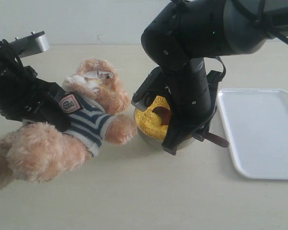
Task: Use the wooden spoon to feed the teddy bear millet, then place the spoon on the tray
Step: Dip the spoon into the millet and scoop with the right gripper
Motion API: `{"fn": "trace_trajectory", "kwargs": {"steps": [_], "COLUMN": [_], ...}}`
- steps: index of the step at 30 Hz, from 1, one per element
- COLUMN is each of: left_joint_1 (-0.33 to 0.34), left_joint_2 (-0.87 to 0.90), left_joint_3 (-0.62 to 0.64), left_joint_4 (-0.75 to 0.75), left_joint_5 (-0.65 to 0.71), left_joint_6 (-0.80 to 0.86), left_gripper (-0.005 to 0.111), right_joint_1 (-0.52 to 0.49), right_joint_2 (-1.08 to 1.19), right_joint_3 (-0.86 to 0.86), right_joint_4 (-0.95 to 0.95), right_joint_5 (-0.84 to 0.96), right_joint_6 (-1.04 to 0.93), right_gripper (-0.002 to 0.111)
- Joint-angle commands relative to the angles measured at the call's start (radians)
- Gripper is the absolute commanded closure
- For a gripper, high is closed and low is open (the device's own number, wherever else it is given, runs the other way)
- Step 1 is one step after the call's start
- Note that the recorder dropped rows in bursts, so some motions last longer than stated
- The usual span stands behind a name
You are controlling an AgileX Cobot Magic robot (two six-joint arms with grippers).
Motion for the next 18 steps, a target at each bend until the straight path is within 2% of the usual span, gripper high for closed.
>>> {"fn": "trace_trajectory", "kwargs": {"steps": [1, 13, 18], "left_joint_1": [0.002, 0.002, 0.002], "left_joint_2": [-0.012, -0.012, -0.012], "left_joint_3": [-0.007, -0.007, -0.007], "left_joint_4": [-0.005, -0.005, -0.005], "left_joint_5": [-0.002, 0.0, 0.002], "left_joint_6": [-0.002, -0.002, -0.002], "left_gripper": [0.103, 0.103, 0.103], "right_joint_1": [-0.001, -0.001, -0.044], "right_joint_2": [-0.015, -0.03, -0.03], "right_joint_3": [0.002, 0.002, 0.002], "right_joint_4": [0.005, -0.014, 0.044], "right_joint_5": [0.002, 0.002, 0.002], "right_joint_6": [0.005, 0.049, 0.049], "right_gripper": [0.109, 0.109, 0.109]}}
